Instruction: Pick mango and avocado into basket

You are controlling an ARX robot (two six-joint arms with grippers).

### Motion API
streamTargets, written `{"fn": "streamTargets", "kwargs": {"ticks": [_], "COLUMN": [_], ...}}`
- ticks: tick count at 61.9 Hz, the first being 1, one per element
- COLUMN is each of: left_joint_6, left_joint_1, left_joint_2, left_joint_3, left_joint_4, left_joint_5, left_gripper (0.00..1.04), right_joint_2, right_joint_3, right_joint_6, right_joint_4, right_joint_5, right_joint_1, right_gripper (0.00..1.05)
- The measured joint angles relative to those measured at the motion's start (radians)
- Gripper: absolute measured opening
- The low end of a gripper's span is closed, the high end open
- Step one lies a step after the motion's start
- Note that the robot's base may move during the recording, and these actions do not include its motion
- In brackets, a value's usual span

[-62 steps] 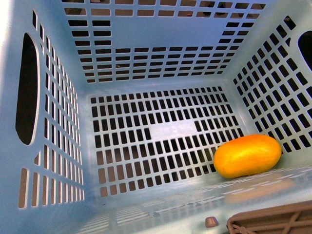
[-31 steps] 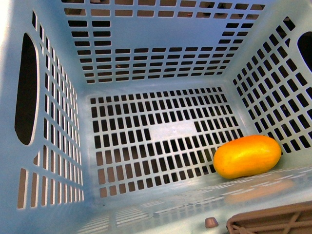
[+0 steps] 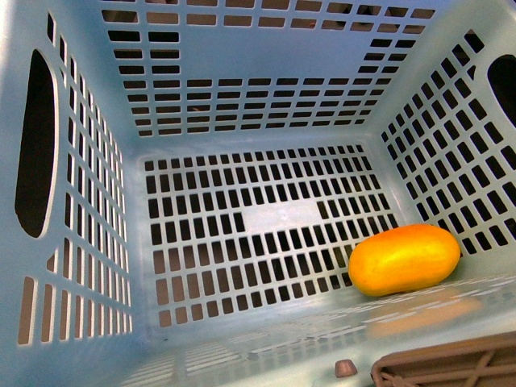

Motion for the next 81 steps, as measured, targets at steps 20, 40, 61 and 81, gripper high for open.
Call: {"fn": "streamTargets", "kwargs": {"ticks": [20,40,61,81], "left_joint_6": [0.0,0.0,0.0,0.0], "left_joint_1": [0.0,0.0,0.0,0.0], "left_joint_2": [0.0,0.0,0.0,0.0], "left_joint_3": [0.0,0.0,0.0,0.0], "left_joint_4": [0.0,0.0,0.0,0.0], "left_joint_5": [0.001,-0.001,0.0,-0.004], "left_gripper": [0.16,0.16,0.16,0.16], "right_joint_2": [-0.647,-1.138,-1.154,-1.053], "right_joint_3": [-0.327,-0.348,-0.327,-0.316], "right_joint_6": [-0.021,0.209,0.339,0.397], "right_joint_4": [-0.104,-0.237,-0.213,-0.194], "right_joint_5": [-0.125,-0.005,0.25,0.395], "right_joint_1": [-0.133,0.098,0.52,0.687], "right_gripper": [0.51,0.51,0.51,0.52]}}
